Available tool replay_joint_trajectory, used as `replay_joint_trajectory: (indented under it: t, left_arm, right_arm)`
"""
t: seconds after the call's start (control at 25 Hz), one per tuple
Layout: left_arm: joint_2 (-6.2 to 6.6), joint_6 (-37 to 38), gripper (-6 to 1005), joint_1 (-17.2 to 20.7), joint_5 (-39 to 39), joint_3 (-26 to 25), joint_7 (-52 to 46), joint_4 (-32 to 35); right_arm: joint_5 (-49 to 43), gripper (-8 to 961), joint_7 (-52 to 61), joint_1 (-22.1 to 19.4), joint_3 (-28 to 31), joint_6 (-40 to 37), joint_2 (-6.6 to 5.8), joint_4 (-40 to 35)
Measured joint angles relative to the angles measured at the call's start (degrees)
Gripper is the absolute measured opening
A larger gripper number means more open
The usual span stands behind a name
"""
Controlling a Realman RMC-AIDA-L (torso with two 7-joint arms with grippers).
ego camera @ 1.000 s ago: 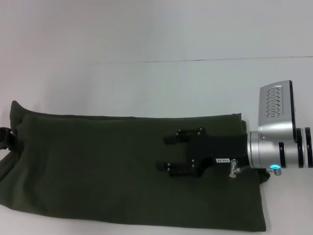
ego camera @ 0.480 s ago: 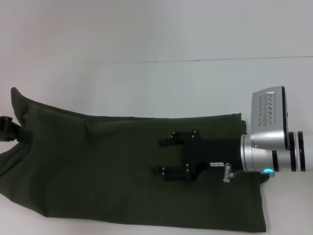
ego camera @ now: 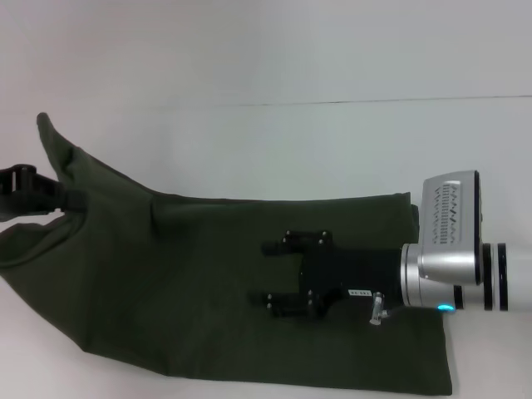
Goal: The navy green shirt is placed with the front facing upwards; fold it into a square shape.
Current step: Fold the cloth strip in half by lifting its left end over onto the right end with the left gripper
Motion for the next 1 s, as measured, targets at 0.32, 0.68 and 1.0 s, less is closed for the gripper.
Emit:
replay_joint_trajectory:
  t: [0.32,0.68,1.0]
  left_arm:
    - [-0.55,2.1,22,0.1,-7.9,0.0,-1.1,-3.9]
    - [-1.78,3.4,22,0.2,-16.1,0.3,-1.0,-6.4]
    - [-4.1,3.5,22,0.1,-19.0,0.3,0.4,-7.8]
  right_arm:
    - [0.1,777,-6.8,0.5,0.5,1.7,0.09,3.5]
    - [5.7,777,-17.9,1.6,0.5,2.6,0.47,9.7]
    - [7.3,777,-25.6,3.9,4.5,7.9,0.79,16.2]
